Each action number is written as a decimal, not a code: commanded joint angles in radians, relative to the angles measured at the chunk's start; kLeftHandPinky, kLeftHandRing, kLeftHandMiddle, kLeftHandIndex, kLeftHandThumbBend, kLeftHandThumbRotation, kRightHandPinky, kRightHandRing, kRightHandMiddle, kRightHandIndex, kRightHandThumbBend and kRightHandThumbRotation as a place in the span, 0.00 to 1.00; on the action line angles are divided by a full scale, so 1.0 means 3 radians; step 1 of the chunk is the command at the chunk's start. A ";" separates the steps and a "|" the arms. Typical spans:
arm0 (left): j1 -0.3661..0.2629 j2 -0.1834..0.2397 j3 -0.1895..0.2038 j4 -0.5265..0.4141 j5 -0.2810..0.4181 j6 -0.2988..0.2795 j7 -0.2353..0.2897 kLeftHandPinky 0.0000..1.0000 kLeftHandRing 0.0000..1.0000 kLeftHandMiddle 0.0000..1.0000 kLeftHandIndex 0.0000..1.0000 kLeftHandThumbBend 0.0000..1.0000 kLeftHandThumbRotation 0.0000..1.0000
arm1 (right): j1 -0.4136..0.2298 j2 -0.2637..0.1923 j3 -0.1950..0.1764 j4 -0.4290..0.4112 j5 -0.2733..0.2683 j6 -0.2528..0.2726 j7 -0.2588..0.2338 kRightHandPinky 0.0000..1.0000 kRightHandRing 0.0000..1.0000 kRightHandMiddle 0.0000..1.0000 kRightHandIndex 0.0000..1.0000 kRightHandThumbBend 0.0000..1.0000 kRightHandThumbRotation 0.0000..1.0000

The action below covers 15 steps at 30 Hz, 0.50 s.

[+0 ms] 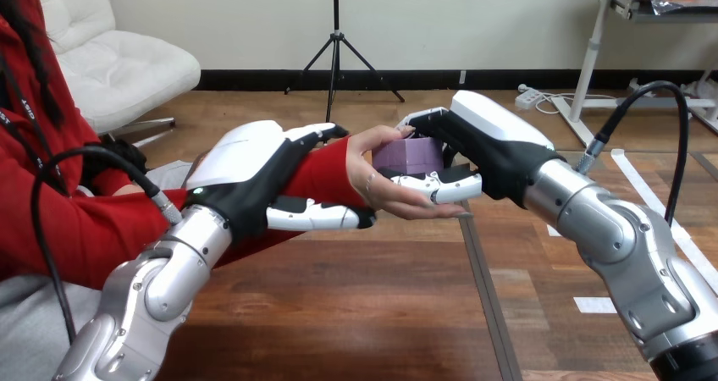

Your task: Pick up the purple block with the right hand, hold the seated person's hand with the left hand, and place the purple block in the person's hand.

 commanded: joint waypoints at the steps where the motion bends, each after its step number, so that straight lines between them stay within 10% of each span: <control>1: -0.0102 -0.0037 0.0064 -0.0328 -0.0209 0.0033 -0.0170 0.96 0.93 0.92 0.89 1.00 0.82 | 0.0030 0.0008 -0.0018 0.0007 0.0063 -0.0116 -0.0003 0.55 0.63 0.67 0.68 0.98 1.00; 15: 0.0013 0.0054 0.0139 -0.0499 -0.0620 0.0174 -0.0657 0.89 0.96 0.94 0.91 1.00 0.87 | 0.0064 -0.0026 -0.0065 0.0072 0.0127 -0.0263 -0.0008 0.56 0.66 0.68 0.69 0.99 1.00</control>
